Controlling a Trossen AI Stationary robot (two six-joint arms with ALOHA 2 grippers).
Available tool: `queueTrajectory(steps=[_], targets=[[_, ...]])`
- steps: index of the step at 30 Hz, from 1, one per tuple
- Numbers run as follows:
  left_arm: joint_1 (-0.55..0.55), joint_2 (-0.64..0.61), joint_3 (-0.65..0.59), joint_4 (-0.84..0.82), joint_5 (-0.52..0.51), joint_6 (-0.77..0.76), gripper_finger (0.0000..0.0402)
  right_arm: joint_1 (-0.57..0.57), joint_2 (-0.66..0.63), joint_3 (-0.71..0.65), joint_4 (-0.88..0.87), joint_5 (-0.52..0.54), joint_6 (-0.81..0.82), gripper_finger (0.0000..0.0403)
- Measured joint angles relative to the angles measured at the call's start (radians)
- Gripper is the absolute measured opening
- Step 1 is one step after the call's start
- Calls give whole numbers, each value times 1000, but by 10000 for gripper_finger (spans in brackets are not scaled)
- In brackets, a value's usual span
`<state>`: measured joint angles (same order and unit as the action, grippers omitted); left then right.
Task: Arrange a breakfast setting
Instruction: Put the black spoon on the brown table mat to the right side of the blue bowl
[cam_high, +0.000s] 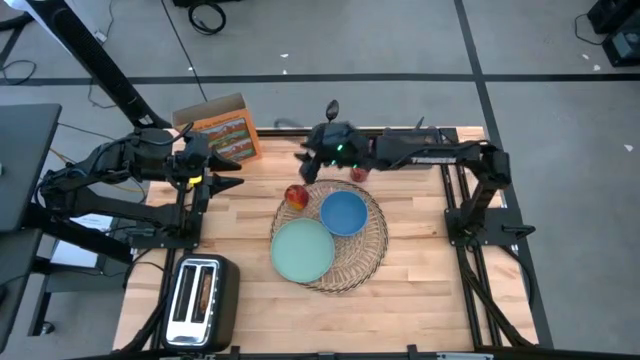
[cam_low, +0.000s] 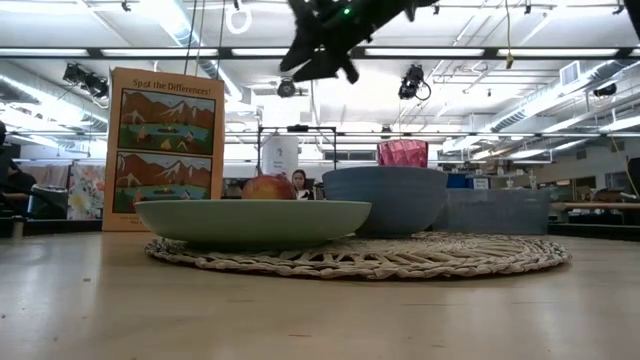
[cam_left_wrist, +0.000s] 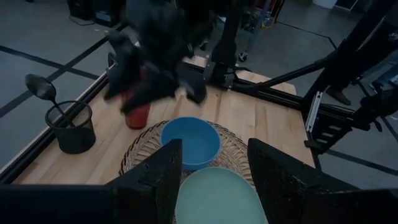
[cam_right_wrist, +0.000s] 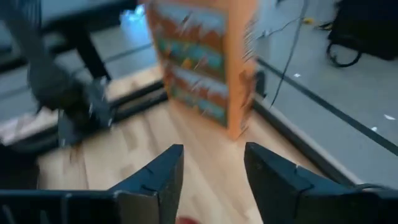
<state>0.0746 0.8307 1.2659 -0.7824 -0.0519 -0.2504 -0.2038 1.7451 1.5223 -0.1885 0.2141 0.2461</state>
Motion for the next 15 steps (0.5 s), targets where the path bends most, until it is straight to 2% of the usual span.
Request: queueTrajectory(steps=[7,11,15], targets=[[0,1,0,1,0,-14,188,-162,-70,0,-103,-11,7,254],[0,1,0,15,0,-31,188,-282,-64,0,-164,-90,-14,289],[0,2,0,16,0,-35,188,-404,-44,-22,-167,-186,70,300]])
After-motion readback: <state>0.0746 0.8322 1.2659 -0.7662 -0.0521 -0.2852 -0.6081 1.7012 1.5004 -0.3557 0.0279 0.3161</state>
